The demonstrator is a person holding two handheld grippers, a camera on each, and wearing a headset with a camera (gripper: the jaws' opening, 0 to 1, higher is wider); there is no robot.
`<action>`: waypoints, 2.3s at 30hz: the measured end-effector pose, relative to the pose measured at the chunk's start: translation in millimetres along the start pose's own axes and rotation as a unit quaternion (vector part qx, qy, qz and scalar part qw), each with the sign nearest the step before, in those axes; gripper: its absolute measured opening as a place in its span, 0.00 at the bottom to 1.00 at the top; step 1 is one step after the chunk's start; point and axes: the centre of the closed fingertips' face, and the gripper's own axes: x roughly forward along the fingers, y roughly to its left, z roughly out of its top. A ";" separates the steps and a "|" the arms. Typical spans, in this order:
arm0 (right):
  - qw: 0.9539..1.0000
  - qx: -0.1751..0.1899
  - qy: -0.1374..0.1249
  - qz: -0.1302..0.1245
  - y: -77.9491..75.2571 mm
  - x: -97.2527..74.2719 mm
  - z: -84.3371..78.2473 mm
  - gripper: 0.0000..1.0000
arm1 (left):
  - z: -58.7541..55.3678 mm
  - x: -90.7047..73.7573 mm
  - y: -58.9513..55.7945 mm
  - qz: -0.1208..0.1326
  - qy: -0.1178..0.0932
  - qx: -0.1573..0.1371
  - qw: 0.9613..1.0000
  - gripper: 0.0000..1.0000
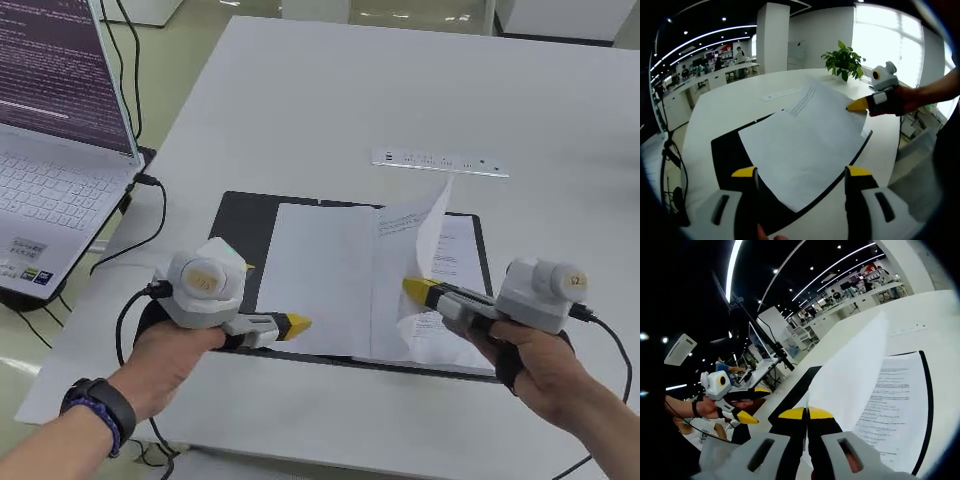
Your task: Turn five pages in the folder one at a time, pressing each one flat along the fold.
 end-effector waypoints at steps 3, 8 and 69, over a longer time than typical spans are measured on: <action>1.000 -0.002 0.003 0.009 7.1 8.8 0.2 0.00 | -1.2 -5.1 4.3 0.004 -0.003 -0.002 1.000 0.70; 1.000 -0.008 0.010 0.024 20.5 23.0 0.5 0.00 | -0.6 -13.5 9.2 0.011 -0.010 -0.007 1.000 0.69; 0.989 0.062 0.137 0.012 49.3 150.5 -108.1 0.00 | -38.8 -57.8 12.4 0.036 -0.018 -0.053 0.998 0.69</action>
